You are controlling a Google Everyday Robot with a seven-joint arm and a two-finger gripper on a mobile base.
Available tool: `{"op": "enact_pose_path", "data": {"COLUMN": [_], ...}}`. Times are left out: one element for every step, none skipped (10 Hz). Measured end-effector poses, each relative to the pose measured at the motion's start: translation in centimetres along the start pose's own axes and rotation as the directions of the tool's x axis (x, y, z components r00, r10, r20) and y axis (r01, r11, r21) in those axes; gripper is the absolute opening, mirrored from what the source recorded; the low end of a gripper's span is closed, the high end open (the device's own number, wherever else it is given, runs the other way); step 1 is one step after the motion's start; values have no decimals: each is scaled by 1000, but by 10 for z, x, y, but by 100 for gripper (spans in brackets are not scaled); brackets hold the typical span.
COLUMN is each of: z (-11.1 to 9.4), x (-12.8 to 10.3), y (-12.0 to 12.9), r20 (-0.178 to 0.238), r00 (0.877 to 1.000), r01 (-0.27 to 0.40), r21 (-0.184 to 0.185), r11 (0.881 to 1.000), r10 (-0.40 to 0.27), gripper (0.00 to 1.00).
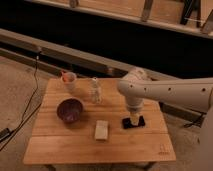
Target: Place the eraser on the white sponge
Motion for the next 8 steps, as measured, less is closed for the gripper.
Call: {"op": "enact_pose_path", "data": {"z": [5,13,21,28,33,39,45,50], "x": [-2,-4,-6,-8,-9,-10,-12,-12], "y": [1,4,7,10,12,13,14,13], "r20": [2,6,9,10,10,10,8,6], "r00": [1000,1000,1000,999,999,999,998,998], "r01": [12,23,29,37,44,51,57,61], "r21": [3,1,-7,-15,-22,-30,-36,-40], "r11": [1000,1000,1000,999,999,998,998,997], "r10": [-12,-23,-29,-37,-43,-51,-57,-61], "gripper": [65,65,65,65,65,65,65,65]}}
